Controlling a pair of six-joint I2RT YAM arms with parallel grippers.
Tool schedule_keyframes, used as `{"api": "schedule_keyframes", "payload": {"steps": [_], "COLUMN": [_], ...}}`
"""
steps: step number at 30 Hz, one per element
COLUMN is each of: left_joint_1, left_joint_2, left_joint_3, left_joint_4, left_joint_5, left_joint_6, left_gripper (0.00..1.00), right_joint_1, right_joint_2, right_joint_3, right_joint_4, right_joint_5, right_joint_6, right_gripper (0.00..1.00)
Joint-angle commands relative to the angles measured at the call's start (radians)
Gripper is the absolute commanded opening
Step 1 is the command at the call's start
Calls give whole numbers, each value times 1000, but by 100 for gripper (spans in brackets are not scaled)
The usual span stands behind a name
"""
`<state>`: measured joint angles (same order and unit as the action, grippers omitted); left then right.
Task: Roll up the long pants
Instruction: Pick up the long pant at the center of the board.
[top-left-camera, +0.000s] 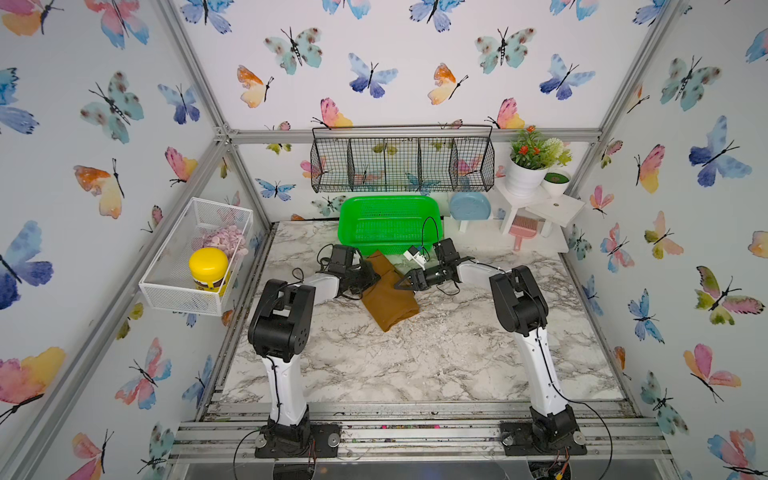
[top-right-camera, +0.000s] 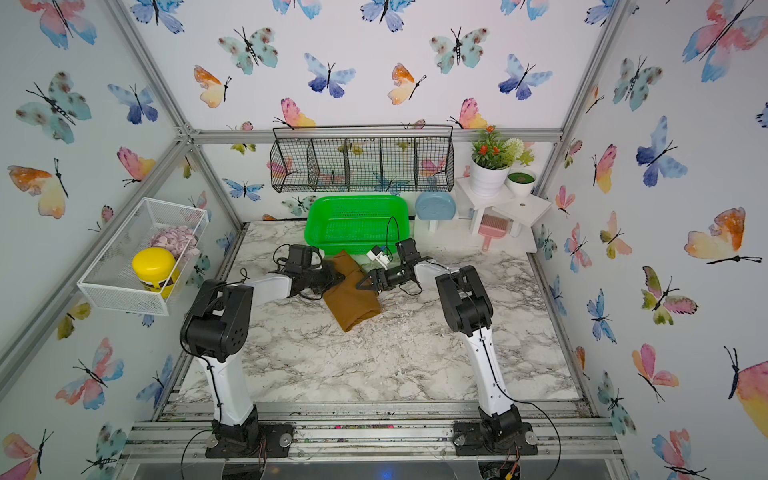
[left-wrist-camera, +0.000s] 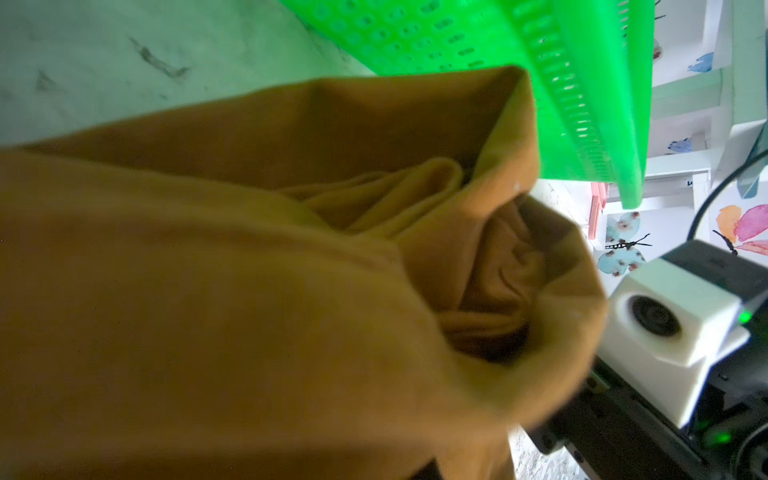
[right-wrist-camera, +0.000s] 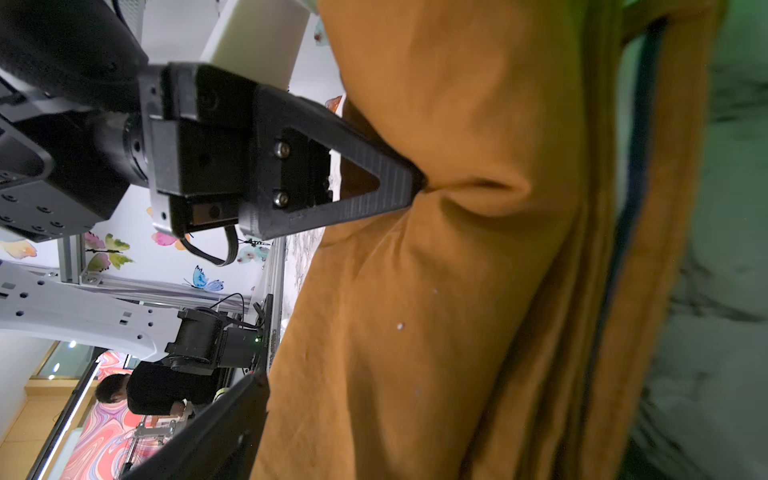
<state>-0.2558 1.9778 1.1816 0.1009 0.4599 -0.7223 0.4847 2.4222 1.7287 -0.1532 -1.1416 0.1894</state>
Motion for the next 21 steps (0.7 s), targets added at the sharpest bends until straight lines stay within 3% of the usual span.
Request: {"api": "schedule_keyframes", "payload": {"steps": [1,13,21], "left_joint_1": [3,8,16], "left_joint_2": [60,52,36], "left_joint_3": [-27,-63,-79], "left_joint_4": [-92,-75,-73], "left_joint_5": [-67,-64,-59], "left_joint_6": [2,-5,-3], "left_gripper": [0,0,0], "right_joint_1": [62,101,115], "right_joint_2": [45,82,126], "right_joint_3": [-13,-21,7], "right_joint_4": [-44,115,118], "right_joint_5": [-29,40,49], "right_joint_6": [5,175,198], "right_gripper": [100,96,70]}}
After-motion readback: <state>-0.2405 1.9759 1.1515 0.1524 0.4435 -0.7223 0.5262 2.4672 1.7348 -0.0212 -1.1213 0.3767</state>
